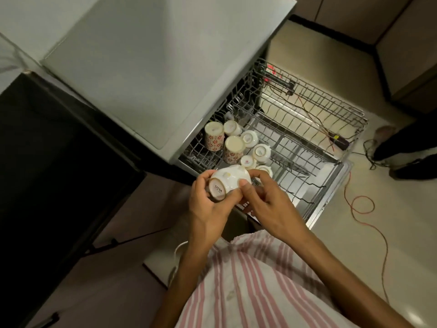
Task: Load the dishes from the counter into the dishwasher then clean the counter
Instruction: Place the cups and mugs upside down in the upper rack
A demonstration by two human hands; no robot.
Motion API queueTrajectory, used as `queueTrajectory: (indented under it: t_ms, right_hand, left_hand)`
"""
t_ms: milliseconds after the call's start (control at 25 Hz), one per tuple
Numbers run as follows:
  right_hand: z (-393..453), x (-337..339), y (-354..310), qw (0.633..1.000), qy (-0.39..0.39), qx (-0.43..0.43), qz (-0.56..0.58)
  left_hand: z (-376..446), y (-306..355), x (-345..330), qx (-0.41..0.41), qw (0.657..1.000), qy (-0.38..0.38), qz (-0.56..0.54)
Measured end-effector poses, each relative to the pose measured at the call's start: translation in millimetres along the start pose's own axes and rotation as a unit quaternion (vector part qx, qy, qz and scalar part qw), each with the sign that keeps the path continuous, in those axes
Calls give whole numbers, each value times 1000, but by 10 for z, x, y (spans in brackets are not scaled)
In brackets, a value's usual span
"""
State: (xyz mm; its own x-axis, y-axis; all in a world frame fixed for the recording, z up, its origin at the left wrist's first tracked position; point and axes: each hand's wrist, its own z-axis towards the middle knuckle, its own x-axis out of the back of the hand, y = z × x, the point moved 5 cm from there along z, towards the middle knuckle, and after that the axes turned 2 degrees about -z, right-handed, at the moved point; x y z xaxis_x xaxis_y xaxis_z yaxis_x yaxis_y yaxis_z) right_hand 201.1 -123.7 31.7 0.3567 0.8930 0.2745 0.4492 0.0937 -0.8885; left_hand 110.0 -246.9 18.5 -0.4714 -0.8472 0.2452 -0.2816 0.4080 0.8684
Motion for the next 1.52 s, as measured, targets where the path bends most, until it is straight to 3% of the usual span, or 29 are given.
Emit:
queueTrajectory:
  t_ms: [160,400,720,960,1200,1520]
  right_hand:
    - [30,246,246,999,34,-34,-25]
    - [176,386,741,991,78,-88,59]
    - [1029,424,1849,973,133,-129,-135]
    - [1474,488,2404,964,182,-143,-129]
    - [1708,560,2700,969,161,-177,-61]
    - [1829,584,2937,964,153,-193,-104]
  left_hand:
    - [119,-90,-382,33,999,-24,9]
    - [544,-311,-1009,71,993,-56,78]
    - [1392,-817,-1902,88,964,-121,220]
    - [1882,-1156,-2352,57,941,-136,306]
    - [2100,-1295,-2593,26,916,-126,381]
    - [2095,-1393,-2685,-3,897,-110,427]
